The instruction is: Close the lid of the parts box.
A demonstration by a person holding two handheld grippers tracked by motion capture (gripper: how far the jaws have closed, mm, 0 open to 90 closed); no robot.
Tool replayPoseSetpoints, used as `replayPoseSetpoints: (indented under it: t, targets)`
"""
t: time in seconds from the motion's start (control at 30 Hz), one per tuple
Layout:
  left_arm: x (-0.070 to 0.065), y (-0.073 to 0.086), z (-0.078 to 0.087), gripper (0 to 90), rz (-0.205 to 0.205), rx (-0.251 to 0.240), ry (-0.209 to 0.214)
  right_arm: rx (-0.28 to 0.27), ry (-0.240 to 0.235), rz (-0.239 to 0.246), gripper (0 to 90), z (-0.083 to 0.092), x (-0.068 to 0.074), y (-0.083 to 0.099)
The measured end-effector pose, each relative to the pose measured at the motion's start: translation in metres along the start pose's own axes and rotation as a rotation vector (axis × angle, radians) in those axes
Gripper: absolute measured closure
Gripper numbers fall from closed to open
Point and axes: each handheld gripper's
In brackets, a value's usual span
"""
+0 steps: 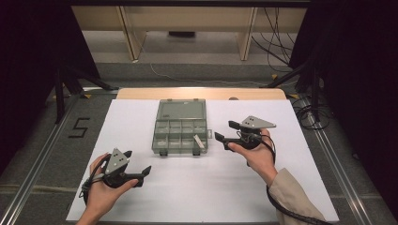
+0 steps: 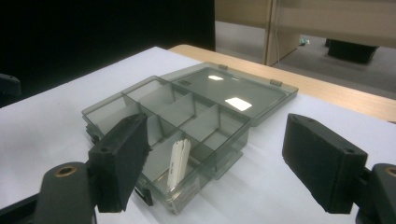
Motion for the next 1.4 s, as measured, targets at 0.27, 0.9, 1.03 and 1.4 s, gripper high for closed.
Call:
replayPoseSetpoints:
  t: [0.27, 0.9, 1.03, 1.4]
  targets:
    - [0.000, -0.001, 0.000, 11.3, 0.043, 0.002, -0.008, -0.010, 0.006, -0.003, 22.3, 0.017, 0.003, 0.007]
    - [0.009, -0.002, 0.000, 13.9, 0.042, -0.002, -0.025, -0.021, 0.029, 0.020, 22.7, 0.058, 0.012, 0.032]
    - [0.014, -0.006, -0.001, 14.9, 0.065, -0.010, -0.036, -0.058, 0.048, 0.032, 22.8, 0.060, 0.010, 0.034]
    - [0.074, -0.036, -0.030, 21.0, -0.090, 0.027, -0.083, -0.036, 0.072, 0.039, 23.4, 0.064, 0.007, 0.037]
Point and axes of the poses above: each handheld gripper's, and its own axes: z roughly backward along the jaws, y roughly out of its underside, x roughly to its left, and after that the axes turned 3 degrees about -z, right-handed
